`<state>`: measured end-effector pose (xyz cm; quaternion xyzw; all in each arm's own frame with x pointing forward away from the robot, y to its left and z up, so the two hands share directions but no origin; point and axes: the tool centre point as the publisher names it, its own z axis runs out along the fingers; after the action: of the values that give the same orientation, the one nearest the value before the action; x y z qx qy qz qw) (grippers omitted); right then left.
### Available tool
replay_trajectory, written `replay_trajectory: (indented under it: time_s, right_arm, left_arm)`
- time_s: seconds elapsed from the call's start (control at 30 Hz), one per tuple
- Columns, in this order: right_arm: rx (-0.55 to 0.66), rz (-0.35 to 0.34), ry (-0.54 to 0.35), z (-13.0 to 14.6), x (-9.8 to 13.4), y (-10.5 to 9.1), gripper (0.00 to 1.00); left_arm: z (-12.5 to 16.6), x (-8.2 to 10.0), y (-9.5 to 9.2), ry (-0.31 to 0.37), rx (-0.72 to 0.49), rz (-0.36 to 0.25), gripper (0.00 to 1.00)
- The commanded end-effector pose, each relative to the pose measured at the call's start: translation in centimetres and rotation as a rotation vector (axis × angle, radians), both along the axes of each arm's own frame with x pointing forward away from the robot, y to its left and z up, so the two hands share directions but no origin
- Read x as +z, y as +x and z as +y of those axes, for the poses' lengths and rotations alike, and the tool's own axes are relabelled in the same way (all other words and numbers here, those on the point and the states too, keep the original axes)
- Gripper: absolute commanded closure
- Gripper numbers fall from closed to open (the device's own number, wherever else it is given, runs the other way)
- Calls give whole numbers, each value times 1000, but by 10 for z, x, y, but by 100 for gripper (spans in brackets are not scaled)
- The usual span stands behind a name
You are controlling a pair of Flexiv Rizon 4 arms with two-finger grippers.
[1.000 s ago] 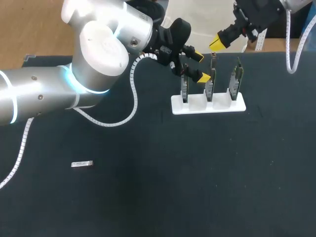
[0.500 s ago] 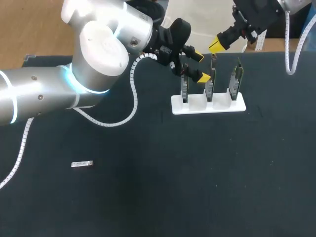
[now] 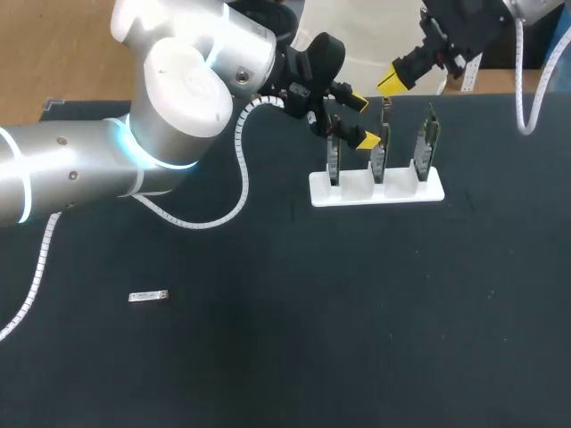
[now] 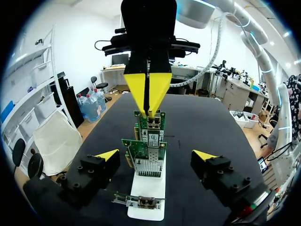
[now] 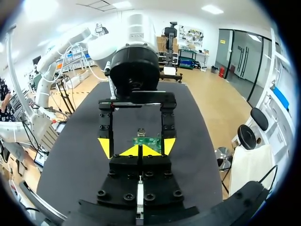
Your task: Pick up the optical module with the left hand, and insert it into the network port with the right hand.
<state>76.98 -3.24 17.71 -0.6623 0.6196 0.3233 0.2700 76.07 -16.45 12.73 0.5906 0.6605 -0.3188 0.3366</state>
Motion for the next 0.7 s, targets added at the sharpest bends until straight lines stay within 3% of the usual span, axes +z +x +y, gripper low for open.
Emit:
replay_trajectory:
  time_s: [0.03, 0.7]
  right_arm:
    - [-5, 7, -1, -1, -3, 0, 100]
    - [-26, 61, -21, -3, -24, 5, 100]
  left_arm:
    - [0, 1, 1, 4, -1, 3, 0]
    - [0, 1, 1, 4, -1, 3, 0]
